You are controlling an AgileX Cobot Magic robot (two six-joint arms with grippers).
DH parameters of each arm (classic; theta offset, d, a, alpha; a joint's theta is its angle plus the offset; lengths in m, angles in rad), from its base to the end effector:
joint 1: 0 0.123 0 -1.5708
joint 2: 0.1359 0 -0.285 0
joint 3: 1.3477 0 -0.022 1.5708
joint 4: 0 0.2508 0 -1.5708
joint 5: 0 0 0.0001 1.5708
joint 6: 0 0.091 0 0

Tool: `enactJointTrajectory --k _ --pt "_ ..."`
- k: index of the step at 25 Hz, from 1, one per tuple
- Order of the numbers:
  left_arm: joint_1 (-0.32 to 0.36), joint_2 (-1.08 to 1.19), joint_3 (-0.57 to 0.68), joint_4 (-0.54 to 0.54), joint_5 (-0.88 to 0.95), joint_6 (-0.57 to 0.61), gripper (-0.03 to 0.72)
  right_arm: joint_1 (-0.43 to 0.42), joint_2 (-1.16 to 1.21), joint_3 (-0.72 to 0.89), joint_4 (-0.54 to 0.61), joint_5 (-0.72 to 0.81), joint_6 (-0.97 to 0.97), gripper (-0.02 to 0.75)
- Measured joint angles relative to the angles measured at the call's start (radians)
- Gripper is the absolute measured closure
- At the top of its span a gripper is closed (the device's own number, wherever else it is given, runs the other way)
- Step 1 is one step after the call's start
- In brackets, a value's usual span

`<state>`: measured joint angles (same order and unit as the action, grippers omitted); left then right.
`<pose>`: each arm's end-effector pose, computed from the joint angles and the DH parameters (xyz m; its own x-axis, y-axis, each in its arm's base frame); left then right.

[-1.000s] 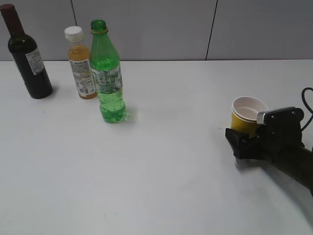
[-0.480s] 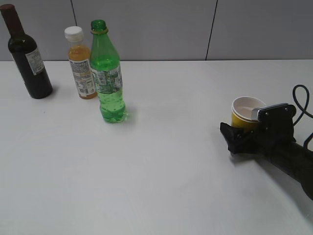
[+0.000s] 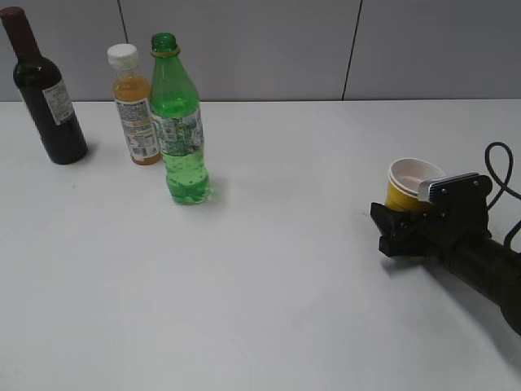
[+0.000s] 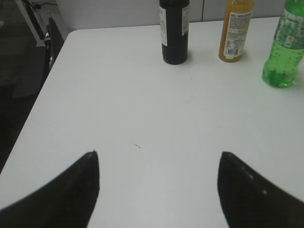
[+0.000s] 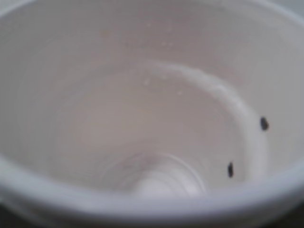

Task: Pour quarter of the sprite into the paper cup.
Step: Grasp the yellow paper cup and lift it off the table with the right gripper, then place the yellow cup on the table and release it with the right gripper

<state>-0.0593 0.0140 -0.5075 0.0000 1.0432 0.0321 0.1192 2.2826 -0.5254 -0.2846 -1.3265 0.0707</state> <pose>-0.0028 0.0002 0.2809 -0.4433 0.0585 -0.8945 0.0735 0.9969 0.0287 0.2878 0.0594 0.0295 -0.3436 -0.0411 -0.9382 -0.3682 0.9250 0.0943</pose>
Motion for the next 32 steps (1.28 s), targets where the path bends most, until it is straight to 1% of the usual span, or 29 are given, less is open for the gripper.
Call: enactJointTrajectory --k 6,10,13,18,20,22,25,32 --pt "0.0 0.0 0.0 0.0 0.0 0.0 0.099 0.0 -0.039 0.005 -0.021 0.048 0.004 0.29" --pt "0.0 0.0 0.0 0.0 0.0 0.0 0.099 0.0 -0.103 0.012 -0.11 0.101 0.009 0.292" --pt "0.0 0.0 0.0 0.0 0.0 0.0 0.099 0.0 -0.145 -0.008 -0.227 0.106 0.008 0.293" --pt "0.0 0.0 0.0 0.0 0.0 0.0 0.099 0.006 -0.158 -0.094 -0.493 0.108 0.051 0.293" --pt "0.0 0.0 0.0 0.0 0.0 0.0 0.099 0.025 -0.158 -0.136 -0.581 0.108 0.081 0.293" --pt "0.0 0.0 0.0 0.0 0.0 0.0 0.099 0.062 -0.158 -0.182 -0.664 0.108 0.103 0.293" --pt "0.0 0.0 0.0 0.0 0.0 0.0 0.099 0.128 -0.158 -0.241 -0.744 0.109 0.131 0.293" --pt "0.0 0.0 0.0 0.0 0.0 0.0 0.099 0.251 -0.065 -0.386 -0.818 0.108 0.24 0.293"
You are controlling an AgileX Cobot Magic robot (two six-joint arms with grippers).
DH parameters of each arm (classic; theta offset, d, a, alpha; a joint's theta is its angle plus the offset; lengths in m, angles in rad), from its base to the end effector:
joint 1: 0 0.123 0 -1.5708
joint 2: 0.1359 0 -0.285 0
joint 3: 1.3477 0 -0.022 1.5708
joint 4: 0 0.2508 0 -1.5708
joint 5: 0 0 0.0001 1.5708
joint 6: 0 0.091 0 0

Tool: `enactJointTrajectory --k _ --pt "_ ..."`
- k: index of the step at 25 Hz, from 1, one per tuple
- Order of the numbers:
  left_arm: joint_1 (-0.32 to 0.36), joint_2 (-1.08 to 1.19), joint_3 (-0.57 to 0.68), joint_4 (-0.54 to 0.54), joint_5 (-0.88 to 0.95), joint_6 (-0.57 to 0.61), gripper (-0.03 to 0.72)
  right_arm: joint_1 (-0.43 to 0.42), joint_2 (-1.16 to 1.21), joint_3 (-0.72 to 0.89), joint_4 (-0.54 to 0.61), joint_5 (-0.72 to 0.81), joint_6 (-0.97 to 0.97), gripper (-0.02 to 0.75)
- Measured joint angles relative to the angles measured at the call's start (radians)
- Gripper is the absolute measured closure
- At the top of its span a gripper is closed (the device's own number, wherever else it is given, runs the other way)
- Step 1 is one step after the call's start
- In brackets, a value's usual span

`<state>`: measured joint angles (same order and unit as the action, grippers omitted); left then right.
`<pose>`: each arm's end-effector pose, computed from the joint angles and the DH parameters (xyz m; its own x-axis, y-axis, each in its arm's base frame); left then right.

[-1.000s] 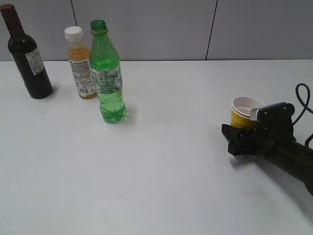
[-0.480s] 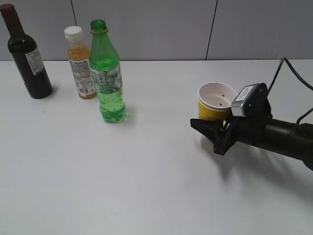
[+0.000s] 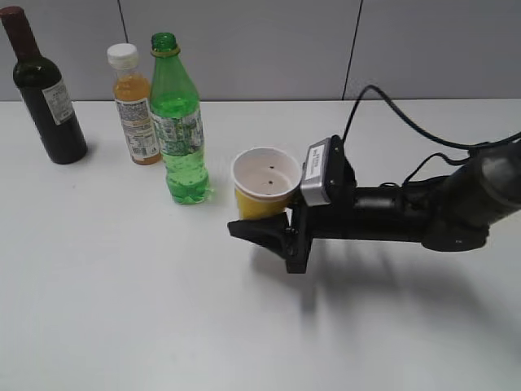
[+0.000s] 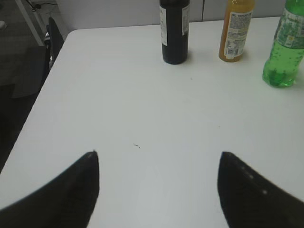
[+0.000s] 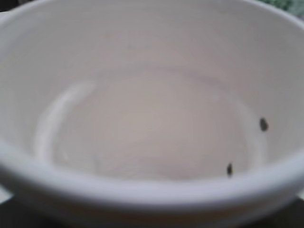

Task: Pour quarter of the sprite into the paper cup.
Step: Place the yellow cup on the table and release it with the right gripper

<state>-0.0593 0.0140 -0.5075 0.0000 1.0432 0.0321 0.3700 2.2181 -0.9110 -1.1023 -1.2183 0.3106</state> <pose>-0.0028 0.0002 0.2809 -0.4433 0.0585 -0.8945 0.0735 0.9969 0.0287 0.3034 0.1994 0.0807 -0.0262 -0.1767 -0.9839 -0.9835 0.1807 -0.0063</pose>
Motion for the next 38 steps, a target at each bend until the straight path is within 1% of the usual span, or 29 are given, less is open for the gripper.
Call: enactJointTrajectory --k 4,10,15,21,22,23,26,27,29,32,38 --pt "0.0 0.0 0.0 0.0 0.0 0.0 0.099 0.054 0.064 -0.08 -0.058 0.001 0.036 0.293" --pt "0.0 0.0 0.0 0.0 0.0 0.0 0.099 0.09 0.127 -0.172 -0.073 0.016 0.091 0.293" --pt "0.0 0.0 0.0 0.0 0.0 0.0 0.099 0.096 0.162 -0.198 -0.076 0.079 0.105 0.293" --pt "0.0 0.0 0.0 0.0 0.0 0.0 0.099 0.096 0.193 -0.209 -0.083 0.102 0.135 0.293" --pt "0.0 0.0 0.0 0.0 0.0 0.0 0.099 0.096 0.193 -0.21 -0.083 0.102 0.138 0.282" --pt "0.0 0.0 0.0 0.0 0.0 0.0 0.099 0.096 0.193 -0.21 -0.083 0.104 0.14 0.252" --pt "0.0 0.0 0.0 0.0 0.0 0.0 0.099 0.096 0.193 -0.212 -0.085 0.114 0.142 0.116" --pt "0.0 0.0 0.0 0.0 0.0 0.0 0.099 0.096 0.193 -0.212 -0.087 0.116 0.142 0.097" --pt "0.0 0.0 0.0 0.0 0.0 0.0 0.099 0.096 0.193 -0.212 -0.091 0.118 0.142 0.082" --pt "0.0 0.0 0.0 0.0 0.0 0.0 0.099 0.091 0.188 -0.212 -0.091 0.119 0.142 0.078" --pt "0.0 0.0 0.0 0.0 0.0 0.0 0.099 0.04 0.141 -0.152 -0.106 0.12 0.142 0.078"
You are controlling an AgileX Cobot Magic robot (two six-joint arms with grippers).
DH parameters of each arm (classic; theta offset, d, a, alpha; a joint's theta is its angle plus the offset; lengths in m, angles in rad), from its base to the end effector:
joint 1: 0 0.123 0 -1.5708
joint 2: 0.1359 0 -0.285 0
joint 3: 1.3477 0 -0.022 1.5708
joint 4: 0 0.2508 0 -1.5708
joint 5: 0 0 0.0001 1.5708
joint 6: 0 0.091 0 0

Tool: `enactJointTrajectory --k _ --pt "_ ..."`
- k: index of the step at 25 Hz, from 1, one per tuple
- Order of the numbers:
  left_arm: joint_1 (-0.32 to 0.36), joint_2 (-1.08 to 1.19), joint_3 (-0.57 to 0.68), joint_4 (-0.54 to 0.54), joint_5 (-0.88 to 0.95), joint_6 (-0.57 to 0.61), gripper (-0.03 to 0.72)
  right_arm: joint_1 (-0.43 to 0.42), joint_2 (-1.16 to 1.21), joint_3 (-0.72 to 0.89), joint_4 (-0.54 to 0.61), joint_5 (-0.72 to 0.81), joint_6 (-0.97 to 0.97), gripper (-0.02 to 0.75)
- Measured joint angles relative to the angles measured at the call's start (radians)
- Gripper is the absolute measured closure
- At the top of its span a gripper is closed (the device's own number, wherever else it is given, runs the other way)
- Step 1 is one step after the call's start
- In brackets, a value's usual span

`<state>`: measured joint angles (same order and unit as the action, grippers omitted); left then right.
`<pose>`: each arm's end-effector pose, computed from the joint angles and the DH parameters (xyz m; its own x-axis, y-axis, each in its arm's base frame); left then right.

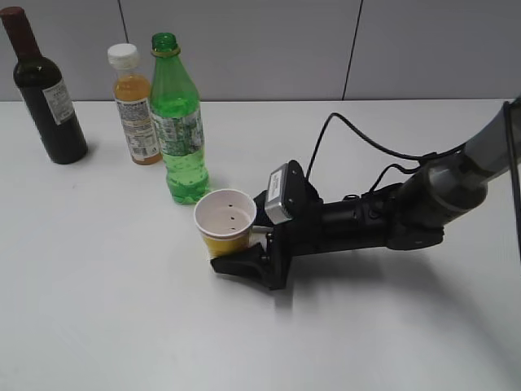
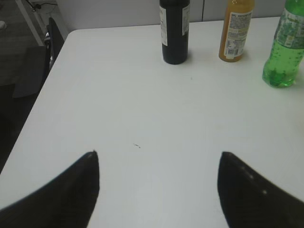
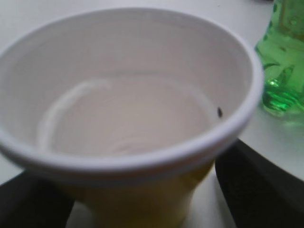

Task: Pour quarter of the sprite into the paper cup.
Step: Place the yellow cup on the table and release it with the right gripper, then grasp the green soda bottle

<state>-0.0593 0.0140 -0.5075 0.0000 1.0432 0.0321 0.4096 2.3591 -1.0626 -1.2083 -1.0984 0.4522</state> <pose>-0.0028 0.0002 0.2809 -0.4433 0.0585 -0.8945 0.0735 0.9969 0.0287 0.3168 0.2201 0.0392 -0.1245 -0.3023 -0.9450 -0.9884 0.1213 0.0914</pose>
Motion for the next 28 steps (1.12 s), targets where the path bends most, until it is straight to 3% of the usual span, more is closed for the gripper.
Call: enactJointTrajectory --k 9,16,21,28 --pt "0.0 0.0 0.0 0.0 0.0 0.0 0.099 -0.11 -0.128 0.129 -0.06 0.01 -0.001 0.08" --pt "0.0 0.0 0.0 0.0 0.0 0.0 0.099 -0.188 -0.263 0.22 -0.046 0.136 -0.002 0.088" --pt "0.0 0.0 0.0 0.0 0.0 0.0 0.099 -0.194 -0.404 0.239 0.073 0.301 -0.002 0.094" --pt "0.0 0.0 0.0 0.0 0.0 0.0 0.099 -0.195 -0.541 0.227 0.419 0.602 -0.002 0.106"
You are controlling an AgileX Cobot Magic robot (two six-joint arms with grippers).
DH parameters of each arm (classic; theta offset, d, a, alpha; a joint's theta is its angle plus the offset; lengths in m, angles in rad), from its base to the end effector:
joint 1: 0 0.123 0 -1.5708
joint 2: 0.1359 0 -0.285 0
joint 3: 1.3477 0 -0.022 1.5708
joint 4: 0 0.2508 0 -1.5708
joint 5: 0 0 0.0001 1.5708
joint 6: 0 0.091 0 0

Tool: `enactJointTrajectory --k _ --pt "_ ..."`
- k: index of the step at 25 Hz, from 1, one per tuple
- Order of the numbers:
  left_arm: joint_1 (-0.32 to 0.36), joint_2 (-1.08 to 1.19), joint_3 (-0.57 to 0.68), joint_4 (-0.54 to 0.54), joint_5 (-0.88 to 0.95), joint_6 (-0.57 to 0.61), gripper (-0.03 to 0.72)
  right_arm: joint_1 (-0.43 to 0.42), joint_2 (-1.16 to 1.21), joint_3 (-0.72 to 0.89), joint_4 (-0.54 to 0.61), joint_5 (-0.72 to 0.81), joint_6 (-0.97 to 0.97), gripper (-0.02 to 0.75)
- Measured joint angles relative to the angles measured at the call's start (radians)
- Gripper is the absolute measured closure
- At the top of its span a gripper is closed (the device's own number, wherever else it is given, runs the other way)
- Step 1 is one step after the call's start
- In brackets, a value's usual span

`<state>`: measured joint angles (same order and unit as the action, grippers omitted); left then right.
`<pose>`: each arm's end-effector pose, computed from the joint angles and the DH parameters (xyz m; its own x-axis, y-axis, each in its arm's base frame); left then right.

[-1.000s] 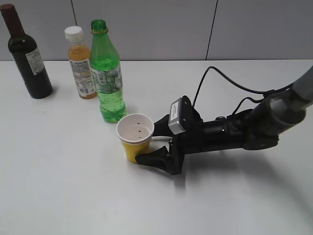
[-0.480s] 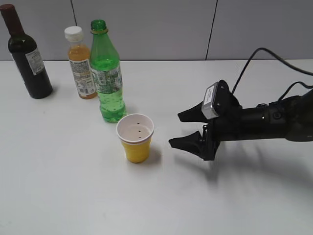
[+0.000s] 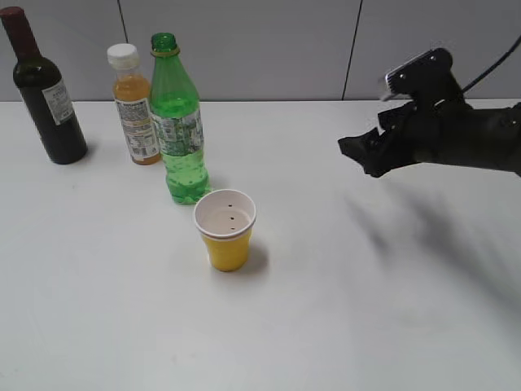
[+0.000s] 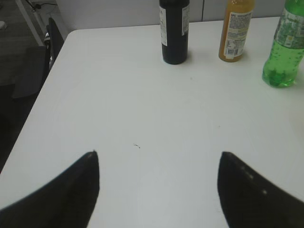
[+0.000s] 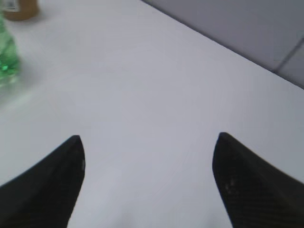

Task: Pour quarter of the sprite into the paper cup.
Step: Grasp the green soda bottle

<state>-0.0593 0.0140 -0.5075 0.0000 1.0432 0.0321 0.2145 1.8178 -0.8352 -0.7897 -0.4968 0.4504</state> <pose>-0.0028 0.0002 0.2809 -0.4433 0.0585 -0.8945 0.0735 0.9969 0.0287 0.3396 0.1054 0.1620 -0.3442 -0.3365 -0.8765 -0.6016 0.7958 -0.0693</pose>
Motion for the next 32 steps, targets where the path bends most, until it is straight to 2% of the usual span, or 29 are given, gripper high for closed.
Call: enactJointTrajectory --k 5,9,13,17,20,27,32 --pt "0.0 0.0 0.0 0.0 0.0 0.0 0.099 0.0 -0.048 -0.117 0.081 0.356 0.0 0.118" --pt "0.0 0.0 0.0 0.0 0.0 0.0 0.099 -0.001 -0.054 -0.293 0.239 0.71 -0.018 0.127" --pt "0.0 0.0 0.0 0.0 0.0 0.0 0.099 -0.002 -0.057 -0.48 0.43 1.001 -0.201 0.138" --pt "0.0 0.0 0.0 0.0 0.0 0.0 0.099 -0.014 -0.058 -0.634 0.622 1.206 -0.37 0.144" --pt "0.0 0.0 0.0 0.0 0.0 0.0 0.099 -0.046 -0.059 -0.713 0.711 1.335 -0.438 0.145" --pt "0.0 0.0 0.0 0.0 0.0 0.0 0.099 -0.111 -0.061 -0.739 0.756 1.615 -0.466 0.145" --pt "0.0 0.0 0.0 0.0 0.0 0.0 0.099 -0.121 -0.117 -0.719 0.799 1.676 -0.468 0.145"
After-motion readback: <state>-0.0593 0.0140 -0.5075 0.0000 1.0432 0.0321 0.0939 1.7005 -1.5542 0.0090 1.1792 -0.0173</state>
